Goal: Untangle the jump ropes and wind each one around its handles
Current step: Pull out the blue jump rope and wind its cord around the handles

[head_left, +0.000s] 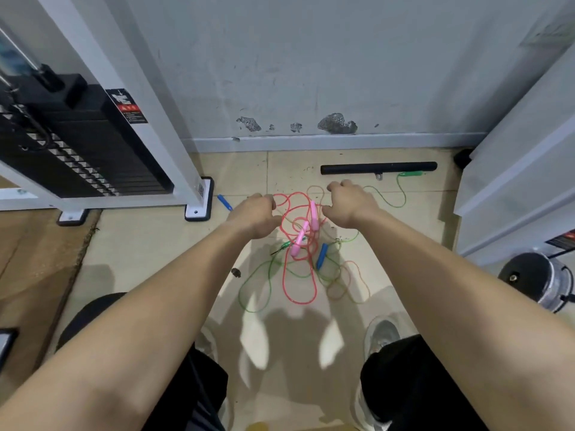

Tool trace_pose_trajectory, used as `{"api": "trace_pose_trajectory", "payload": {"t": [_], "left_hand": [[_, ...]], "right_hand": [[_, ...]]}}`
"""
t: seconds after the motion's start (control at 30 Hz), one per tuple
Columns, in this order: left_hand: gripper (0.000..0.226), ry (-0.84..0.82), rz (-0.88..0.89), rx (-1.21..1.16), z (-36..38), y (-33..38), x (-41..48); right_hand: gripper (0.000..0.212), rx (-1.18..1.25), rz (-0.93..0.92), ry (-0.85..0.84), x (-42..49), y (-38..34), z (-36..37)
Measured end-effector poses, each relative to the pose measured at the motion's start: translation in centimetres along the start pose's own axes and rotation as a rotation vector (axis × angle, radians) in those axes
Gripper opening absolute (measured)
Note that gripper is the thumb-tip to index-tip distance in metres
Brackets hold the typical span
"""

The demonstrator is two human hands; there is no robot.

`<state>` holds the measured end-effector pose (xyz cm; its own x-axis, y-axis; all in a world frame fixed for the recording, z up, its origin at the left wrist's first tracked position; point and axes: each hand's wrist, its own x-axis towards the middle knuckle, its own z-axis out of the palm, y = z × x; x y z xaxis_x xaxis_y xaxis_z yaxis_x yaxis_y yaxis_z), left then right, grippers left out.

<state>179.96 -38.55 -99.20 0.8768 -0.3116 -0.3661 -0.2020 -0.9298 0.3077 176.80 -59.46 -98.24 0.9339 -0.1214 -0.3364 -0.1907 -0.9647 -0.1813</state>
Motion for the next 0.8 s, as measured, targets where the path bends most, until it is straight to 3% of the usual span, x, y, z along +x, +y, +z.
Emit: {"api": "trace_pose_trajectory", "payload": {"t": [0.47,0.67,0.8], "left_hand": [[0.048,-0.321,-0.075,-0.178,17.1,-2.6,5.2],[0.03,-0.266,-0.136,-0.394,23.1,-3.3,10.3],[0.015,-0.194,-0.176,-0.497,26.1,-4.3,13.0]], "right_hand": [[0.044,0.188,0.147,-0.33,4.5,6.6,19.5],[0.025,0.301,0.24,-0.302,10.5,6.1,25.7],[0.019,0.492,0.518,-0.19,13.5,5.6,29.8]]}}
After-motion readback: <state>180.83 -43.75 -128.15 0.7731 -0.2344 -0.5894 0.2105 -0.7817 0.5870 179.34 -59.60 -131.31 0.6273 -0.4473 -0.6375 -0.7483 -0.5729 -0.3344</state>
